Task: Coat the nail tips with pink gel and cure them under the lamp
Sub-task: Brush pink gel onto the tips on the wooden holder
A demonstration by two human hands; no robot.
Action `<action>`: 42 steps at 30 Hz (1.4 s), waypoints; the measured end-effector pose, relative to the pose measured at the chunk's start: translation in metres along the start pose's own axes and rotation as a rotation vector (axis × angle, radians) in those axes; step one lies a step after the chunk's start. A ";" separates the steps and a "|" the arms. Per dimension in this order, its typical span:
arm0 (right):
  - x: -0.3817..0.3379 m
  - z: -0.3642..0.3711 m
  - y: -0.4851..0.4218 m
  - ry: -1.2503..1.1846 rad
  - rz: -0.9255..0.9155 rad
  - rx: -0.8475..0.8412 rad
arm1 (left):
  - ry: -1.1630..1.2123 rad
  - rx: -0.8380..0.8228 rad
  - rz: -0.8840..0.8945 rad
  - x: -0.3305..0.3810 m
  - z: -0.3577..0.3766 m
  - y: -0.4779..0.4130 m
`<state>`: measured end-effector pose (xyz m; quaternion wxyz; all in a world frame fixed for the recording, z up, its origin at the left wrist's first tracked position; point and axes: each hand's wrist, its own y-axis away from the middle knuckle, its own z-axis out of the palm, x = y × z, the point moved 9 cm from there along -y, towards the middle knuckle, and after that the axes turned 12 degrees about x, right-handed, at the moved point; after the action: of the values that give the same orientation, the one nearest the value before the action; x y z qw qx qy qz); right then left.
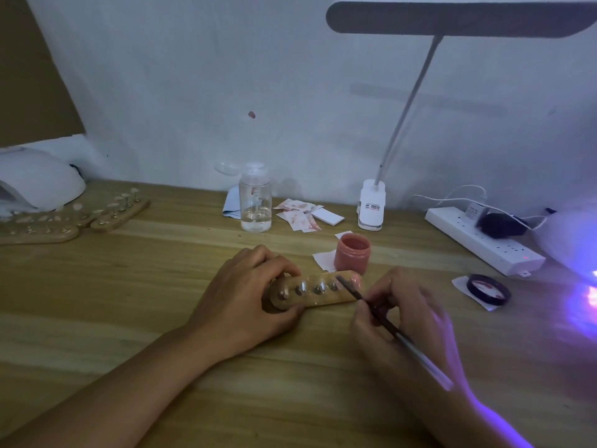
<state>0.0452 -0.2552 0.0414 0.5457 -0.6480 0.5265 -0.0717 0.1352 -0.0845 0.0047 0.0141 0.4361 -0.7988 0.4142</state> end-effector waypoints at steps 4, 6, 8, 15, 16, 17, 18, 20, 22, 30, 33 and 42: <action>0.000 -0.002 0.001 0.007 -0.009 0.000 | -0.009 0.002 0.004 0.000 0.000 0.000; -0.001 -0.006 0.001 -0.003 -0.002 0.029 | -0.013 0.001 0.008 0.001 0.000 0.000; -0.002 -0.005 0.002 -0.002 -0.013 0.034 | -0.015 -0.001 0.010 0.000 0.000 0.000; 0.001 -0.005 0.003 0.011 0.016 0.023 | -0.019 0.000 0.013 0.000 0.000 0.000; 0.003 -0.006 0.003 0.003 0.038 0.037 | -0.019 0.001 0.011 0.000 0.000 0.000; 0.003 -0.006 0.002 -0.004 0.049 0.042 | -0.020 0.002 0.011 0.000 0.000 0.000; 0.003 -0.005 0.002 -0.010 0.049 0.035 | -0.021 0.002 0.011 0.000 0.000 0.000; 0.002 -0.001 0.002 -0.014 0.042 0.007 | -0.021 0.001 0.009 0.000 0.000 0.000; 0.002 -0.002 0.002 -0.012 0.040 0.000 | -0.022 0.000 0.009 0.000 0.000 0.000; 0.004 -0.002 0.002 -0.022 0.052 0.001 | -0.016 0.006 0.013 0.000 0.000 0.000; 0.009 -0.006 0.003 -0.050 0.106 0.037 | -0.013 0.001 0.009 -0.001 0.001 0.000; 0.015 -0.010 0.001 -0.101 0.147 0.085 | 0.000 -0.006 0.006 -0.002 0.002 0.000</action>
<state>0.0444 -0.2726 0.0379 0.6025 -0.5867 0.5406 -0.0210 0.1370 -0.0844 0.0029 0.0141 0.4336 -0.8013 0.4119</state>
